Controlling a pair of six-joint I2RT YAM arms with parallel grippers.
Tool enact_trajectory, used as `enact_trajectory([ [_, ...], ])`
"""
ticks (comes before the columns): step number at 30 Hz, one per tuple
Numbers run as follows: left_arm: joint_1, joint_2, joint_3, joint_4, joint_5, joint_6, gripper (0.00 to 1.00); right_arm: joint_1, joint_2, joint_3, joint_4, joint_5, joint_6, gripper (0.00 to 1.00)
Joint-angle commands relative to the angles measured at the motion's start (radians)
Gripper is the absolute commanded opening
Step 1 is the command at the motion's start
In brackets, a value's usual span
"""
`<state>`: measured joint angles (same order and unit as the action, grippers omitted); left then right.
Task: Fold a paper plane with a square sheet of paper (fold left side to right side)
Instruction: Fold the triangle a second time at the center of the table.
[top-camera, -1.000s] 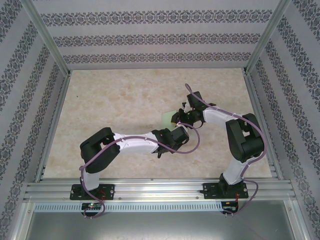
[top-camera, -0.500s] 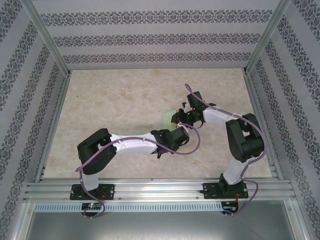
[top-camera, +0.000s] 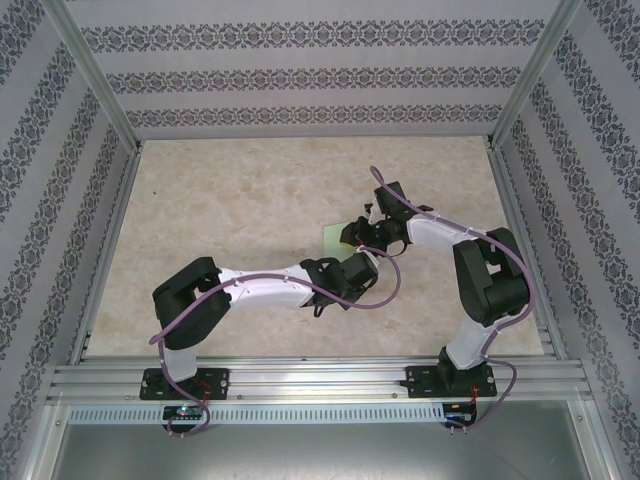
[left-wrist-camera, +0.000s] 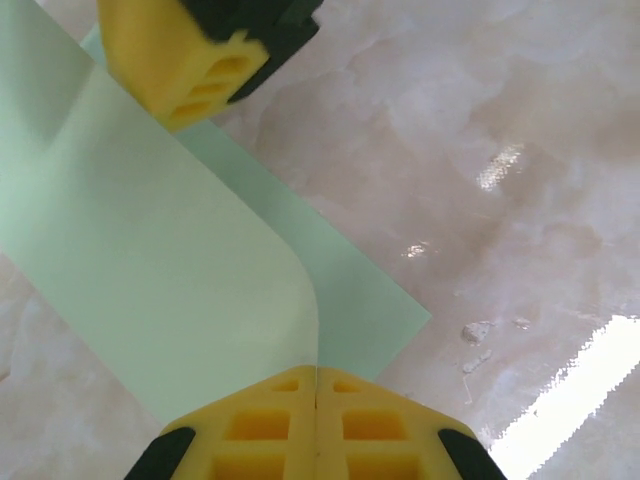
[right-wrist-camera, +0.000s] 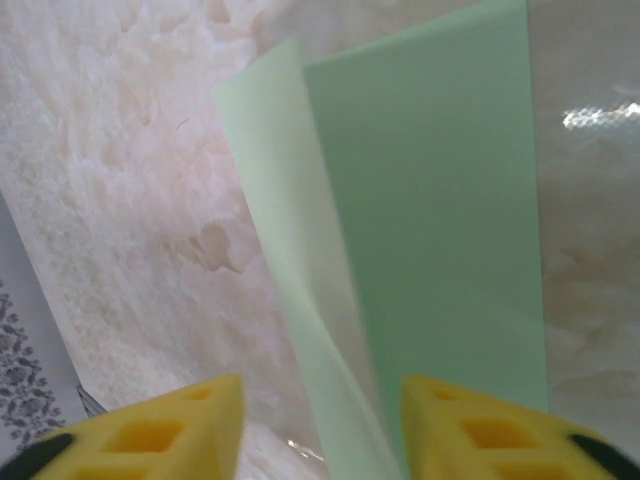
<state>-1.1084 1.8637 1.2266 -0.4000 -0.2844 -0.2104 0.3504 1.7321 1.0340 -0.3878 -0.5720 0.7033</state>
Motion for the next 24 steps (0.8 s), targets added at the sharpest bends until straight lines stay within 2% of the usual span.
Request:
enact_trajectory([
  [1,0.022,-0.053,-0.027,0.047,0.064,-0.012,0.0,-0.033,-0.104,0.004,0.003,0.021,-0.024,0.54],
  [4,0.044,-0.071,-0.051,0.074,0.11,-0.019,0.0,-0.075,-0.18,-0.037,0.0,0.021,-0.027,0.61],
  [8,0.074,-0.09,-0.068,0.094,0.173,-0.02,0.0,-0.117,-0.269,-0.12,-0.005,0.022,-0.039,0.61],
  [11,0.097,-0.106,-0.081,0.118,0.23,-0.014,0.0,-0.122,-0.316,-0.205,0.015,0.014,-0.042,0.5],
  [13,0.122,-0.113,-0.09,0.137,0.281,-0.014,0.0,-0.121,-0.341,-0.272,0.054,-0.003,-0.029,0.39],
  [18,0.177,-0.125,-0.123,0.162,0.357,-0.017,0.0,-0.086,-0.392,-0.42,0.164,-0.029,0.017,0.26],
  [24,0.223,-0.139,-0.162,0.198,0.432,-0.02,0.0,-0.006,-0.376,-0.48,0.237,-0.027,0.048,0.06],
])
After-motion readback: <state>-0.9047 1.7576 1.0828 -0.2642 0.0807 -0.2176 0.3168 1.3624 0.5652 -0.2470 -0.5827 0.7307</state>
